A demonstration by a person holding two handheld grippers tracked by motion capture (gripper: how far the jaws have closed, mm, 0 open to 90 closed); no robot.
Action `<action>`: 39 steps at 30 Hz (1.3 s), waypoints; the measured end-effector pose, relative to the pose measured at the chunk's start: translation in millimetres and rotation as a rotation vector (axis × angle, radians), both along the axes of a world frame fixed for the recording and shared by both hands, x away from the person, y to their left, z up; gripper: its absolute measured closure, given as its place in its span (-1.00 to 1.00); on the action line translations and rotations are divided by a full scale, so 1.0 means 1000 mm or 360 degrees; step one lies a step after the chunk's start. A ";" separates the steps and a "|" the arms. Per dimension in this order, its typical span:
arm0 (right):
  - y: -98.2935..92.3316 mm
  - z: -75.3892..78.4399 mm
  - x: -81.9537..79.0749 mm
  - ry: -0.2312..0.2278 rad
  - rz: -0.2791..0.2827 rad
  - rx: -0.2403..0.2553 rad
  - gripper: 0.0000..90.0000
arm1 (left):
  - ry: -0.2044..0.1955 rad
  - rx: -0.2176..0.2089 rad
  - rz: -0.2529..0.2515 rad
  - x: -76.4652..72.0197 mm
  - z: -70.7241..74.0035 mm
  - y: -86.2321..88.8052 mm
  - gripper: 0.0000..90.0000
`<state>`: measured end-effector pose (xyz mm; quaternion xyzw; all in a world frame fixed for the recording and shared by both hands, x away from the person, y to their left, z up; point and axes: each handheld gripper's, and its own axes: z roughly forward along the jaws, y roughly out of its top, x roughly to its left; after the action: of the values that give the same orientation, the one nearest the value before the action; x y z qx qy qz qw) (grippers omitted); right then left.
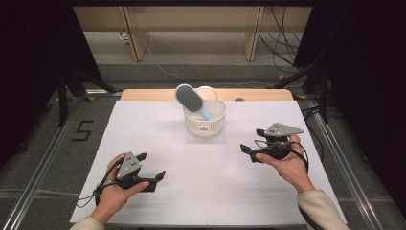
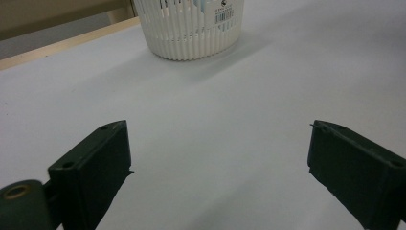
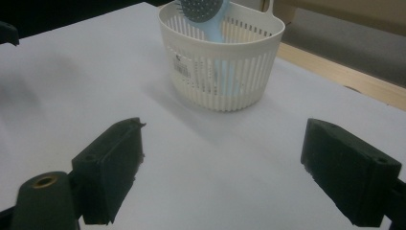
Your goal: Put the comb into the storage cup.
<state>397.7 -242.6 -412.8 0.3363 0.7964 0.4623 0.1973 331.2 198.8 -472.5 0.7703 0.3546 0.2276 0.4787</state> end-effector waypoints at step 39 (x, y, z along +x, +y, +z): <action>-0.042 -0.020 -0.054 0.0016 -0.0066 0.0042 -0.66 | -0.0007 0.0004 0.0006 0.000 0.001 0.001 -0.84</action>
<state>343.4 -284.7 -432.7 0.3577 0.7841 0.4668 0.1984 331.0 199.9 -471.9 0.7697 0.3548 0.2307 0.4779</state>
